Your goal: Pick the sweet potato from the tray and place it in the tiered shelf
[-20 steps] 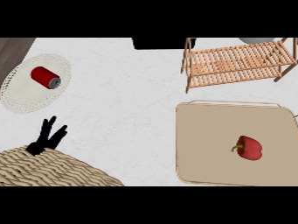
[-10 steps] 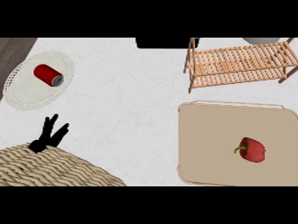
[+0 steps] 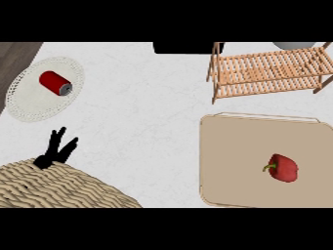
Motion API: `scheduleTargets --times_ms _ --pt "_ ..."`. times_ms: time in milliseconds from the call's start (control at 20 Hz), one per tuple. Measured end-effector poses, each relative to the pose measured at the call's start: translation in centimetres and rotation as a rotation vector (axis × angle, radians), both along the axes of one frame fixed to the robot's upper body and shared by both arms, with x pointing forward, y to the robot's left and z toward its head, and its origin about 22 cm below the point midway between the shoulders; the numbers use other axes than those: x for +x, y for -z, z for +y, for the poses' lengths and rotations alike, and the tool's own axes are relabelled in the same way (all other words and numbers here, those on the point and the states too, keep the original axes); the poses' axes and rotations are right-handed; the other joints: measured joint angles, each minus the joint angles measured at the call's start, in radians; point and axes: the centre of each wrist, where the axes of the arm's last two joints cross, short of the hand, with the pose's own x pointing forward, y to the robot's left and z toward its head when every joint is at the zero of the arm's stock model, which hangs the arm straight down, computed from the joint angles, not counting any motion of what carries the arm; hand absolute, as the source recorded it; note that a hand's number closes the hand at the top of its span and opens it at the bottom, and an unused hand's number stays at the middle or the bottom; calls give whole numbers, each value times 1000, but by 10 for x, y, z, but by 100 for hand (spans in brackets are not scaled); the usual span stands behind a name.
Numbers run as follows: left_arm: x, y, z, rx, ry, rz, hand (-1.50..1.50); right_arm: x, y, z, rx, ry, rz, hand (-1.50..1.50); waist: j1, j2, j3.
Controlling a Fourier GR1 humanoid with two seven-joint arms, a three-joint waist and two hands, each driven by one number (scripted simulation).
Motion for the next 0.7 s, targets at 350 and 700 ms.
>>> scheduleTargets --times_ms 350,700 --pt "0 0 0 4 3 11 0 20 14 -4 4 -27 -24 150 1 0 0" --pt "-1 -1 1 10 -1 21 0 32 15 -11 -17 -53 -27 150 -2 -1 -2"
